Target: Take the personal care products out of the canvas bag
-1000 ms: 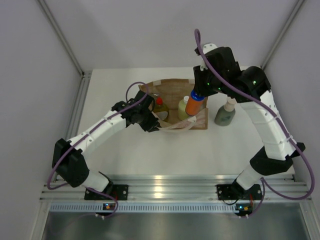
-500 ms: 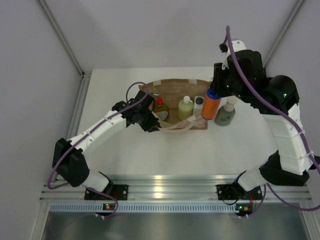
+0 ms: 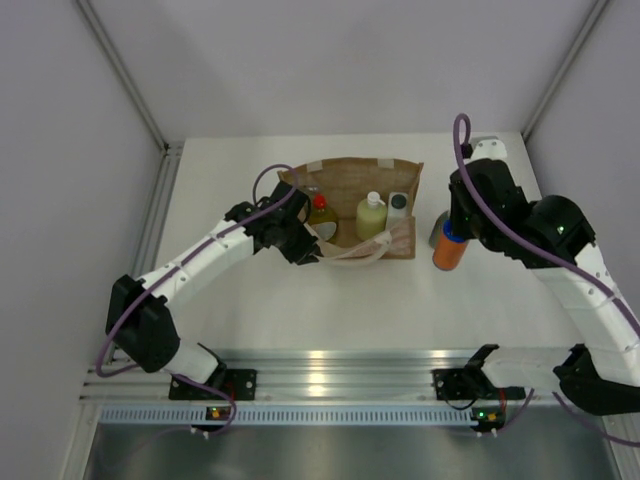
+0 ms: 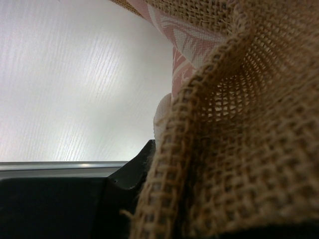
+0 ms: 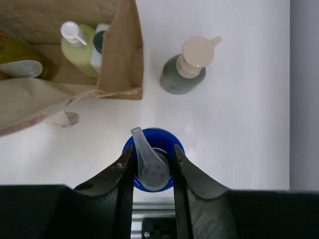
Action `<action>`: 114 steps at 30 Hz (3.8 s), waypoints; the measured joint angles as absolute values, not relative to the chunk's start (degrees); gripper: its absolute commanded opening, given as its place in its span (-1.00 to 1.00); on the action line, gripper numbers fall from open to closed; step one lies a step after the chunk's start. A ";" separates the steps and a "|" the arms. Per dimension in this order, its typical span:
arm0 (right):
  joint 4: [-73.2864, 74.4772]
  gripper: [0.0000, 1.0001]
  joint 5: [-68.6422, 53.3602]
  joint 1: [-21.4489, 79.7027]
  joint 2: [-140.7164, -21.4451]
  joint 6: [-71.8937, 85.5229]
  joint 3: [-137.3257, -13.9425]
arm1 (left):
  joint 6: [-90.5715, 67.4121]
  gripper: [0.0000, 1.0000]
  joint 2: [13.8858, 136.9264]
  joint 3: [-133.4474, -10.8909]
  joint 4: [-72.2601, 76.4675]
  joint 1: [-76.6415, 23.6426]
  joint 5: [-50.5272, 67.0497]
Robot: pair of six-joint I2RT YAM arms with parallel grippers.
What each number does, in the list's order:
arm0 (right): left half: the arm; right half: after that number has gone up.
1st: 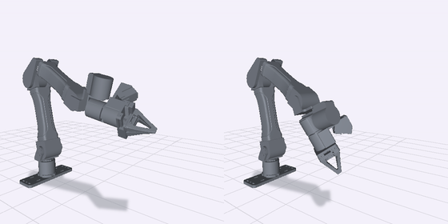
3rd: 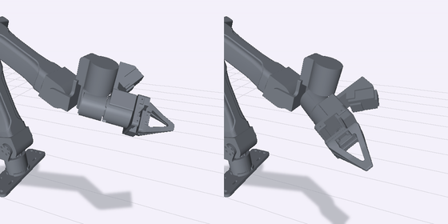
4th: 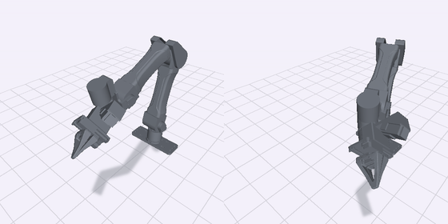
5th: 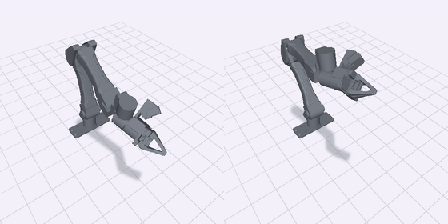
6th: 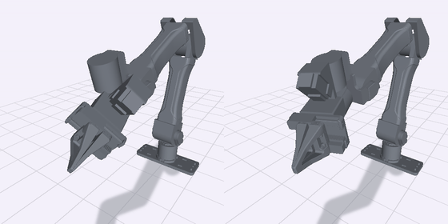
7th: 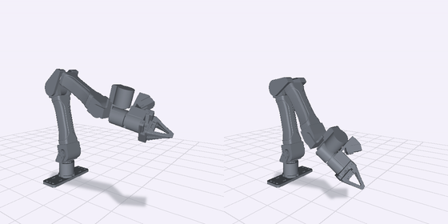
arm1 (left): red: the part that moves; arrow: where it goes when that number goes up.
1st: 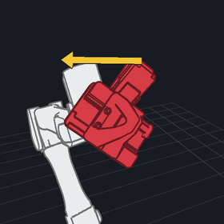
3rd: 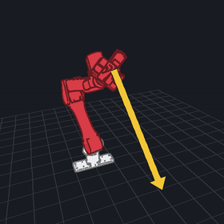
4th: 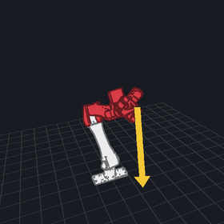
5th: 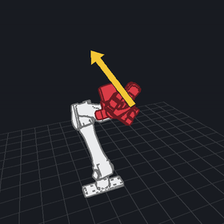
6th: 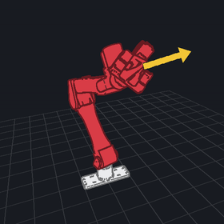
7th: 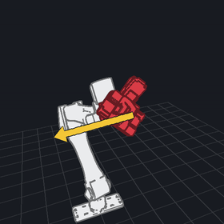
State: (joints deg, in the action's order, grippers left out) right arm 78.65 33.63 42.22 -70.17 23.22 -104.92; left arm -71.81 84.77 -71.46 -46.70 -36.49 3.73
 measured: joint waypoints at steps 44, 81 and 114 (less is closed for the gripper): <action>31.83 0.25 26.72 25.67 -48.73 21.74 -42.63 | -69.65 -0.86 86.17 -72.31 -46.83 -36.49 5.17; 41.76 0.16 1.19 31.62 -93.71 1.87 -95.90 | -69.73 -0.61 86.78 -73.45 -47.55 -36.49 5.34; 45.95 -1.00 2.83 31.48 -109.62 -6.46 -100.68 | -70.63 -0.61 86.78 -73.45 -47.57 -36.49 5.34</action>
